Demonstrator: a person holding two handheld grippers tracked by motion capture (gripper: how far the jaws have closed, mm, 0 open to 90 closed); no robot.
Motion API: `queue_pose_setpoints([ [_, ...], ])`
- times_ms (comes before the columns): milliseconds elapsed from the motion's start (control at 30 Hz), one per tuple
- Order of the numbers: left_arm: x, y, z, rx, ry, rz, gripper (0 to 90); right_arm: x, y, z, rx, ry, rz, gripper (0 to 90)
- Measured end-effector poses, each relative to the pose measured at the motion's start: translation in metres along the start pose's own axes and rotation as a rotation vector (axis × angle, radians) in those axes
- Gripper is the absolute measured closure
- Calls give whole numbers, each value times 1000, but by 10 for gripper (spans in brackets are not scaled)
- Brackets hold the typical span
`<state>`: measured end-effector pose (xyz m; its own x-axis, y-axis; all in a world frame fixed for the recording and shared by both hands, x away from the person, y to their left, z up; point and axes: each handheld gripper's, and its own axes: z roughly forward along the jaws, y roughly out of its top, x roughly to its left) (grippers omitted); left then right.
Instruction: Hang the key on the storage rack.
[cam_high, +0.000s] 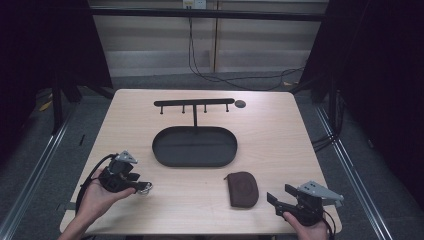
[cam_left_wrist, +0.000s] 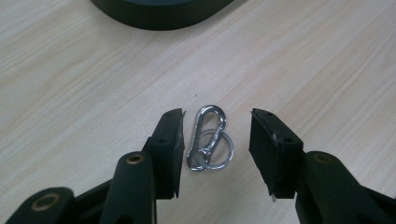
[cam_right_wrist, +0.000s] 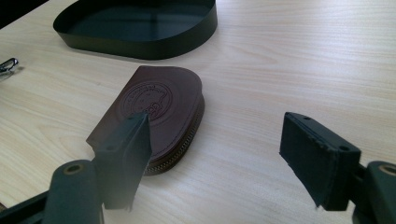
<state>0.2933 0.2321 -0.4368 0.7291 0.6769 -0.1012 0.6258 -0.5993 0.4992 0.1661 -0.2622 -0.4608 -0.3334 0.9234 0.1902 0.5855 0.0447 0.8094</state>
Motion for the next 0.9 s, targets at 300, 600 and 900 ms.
queue_pose_setpoints([
  [300, 3, 10, 17, 86, 4, -4, 496, 0, 0, 1, 2, -3, 1, 249],
  [600, 1, 20, 30, 185, 11, 14, 534, 0, 0, 2, 10, -1, 1, 248],
  [900, -3, 31, 42, 296, 5, 38, 573, 0, 0, 2, 13, -2, -2, 247],
])
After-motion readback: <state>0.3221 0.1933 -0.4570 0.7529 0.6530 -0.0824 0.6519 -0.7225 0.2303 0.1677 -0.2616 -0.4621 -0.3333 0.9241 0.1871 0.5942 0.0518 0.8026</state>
